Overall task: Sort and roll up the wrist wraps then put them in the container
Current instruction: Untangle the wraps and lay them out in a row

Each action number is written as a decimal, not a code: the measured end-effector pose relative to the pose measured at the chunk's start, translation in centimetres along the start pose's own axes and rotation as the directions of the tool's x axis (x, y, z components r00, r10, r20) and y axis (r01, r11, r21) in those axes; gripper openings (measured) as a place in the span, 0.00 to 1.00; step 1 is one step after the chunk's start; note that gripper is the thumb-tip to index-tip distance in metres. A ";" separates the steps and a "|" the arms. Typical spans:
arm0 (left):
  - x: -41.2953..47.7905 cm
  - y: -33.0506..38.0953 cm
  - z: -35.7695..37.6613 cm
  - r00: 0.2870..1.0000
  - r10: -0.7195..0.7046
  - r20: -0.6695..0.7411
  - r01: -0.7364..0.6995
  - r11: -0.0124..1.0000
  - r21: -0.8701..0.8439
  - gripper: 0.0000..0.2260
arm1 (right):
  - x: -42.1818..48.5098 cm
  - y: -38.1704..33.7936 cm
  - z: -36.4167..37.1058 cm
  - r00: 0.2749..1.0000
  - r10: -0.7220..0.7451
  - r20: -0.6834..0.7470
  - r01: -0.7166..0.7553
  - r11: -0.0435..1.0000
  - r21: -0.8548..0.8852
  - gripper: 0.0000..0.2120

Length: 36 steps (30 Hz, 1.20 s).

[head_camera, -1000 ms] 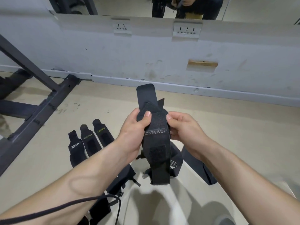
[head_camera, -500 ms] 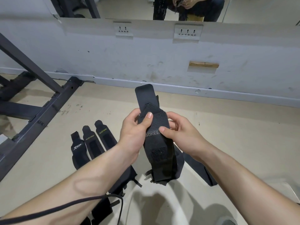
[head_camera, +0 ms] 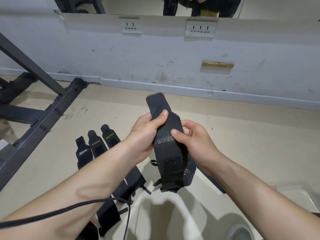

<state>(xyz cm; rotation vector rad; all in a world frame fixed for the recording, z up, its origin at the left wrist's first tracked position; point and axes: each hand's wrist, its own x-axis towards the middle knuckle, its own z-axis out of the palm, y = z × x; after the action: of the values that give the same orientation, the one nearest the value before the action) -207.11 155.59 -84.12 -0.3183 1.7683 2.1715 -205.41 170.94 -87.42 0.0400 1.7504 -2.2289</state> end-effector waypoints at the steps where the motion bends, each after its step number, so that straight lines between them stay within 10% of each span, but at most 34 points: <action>1: 0.1 0.0 0.2 0.998 0.052 -0.031 -0.050 0.996 0.072 0.13 | 0.0 0.2 0.1 1.000 0.005 -0.020 -0.004 1.000 0.028 0.11; 12: 2.2 2.9 -1.5 0.972 -0.117 -0.203 0.027 0.916 -0.400 0.16 | 0.4 2.3 -1.9 0.954 0.219 0.203 -0.157 0.947 -0.282 0.11; 21: 5.3 3.1 -8.4 0.899 -0.099 -0.427 -0.123 0.878 -0.462 0.20 | -0.1 5.7 -2.6 0.853 0.487 0.187 -0.336 0.788 -0.516 0.11; 26: 5.4 2.8 -10.9 0.846 -0.055 -0.530 -0.182 0.905 -0.384 0.19 | -0.8 8.4 -3.7 0.793 0.595 0.130 -0.345 0.615 -0.709 0.29; 36: 6.3 -0.6 -14.3 0.783 0.229 -0.578 -0.091 0.962 0.258 0.34 | -2.5 9.1 -3.8 0.797 0.587 0.142 -0.474 0.753 -0.456 0.13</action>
<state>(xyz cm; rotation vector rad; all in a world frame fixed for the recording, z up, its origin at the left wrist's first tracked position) -213.08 142.44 -89.96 -0.9270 2.4302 2.0944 -201.34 173.17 -96.49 0.1188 1.7231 -1.3675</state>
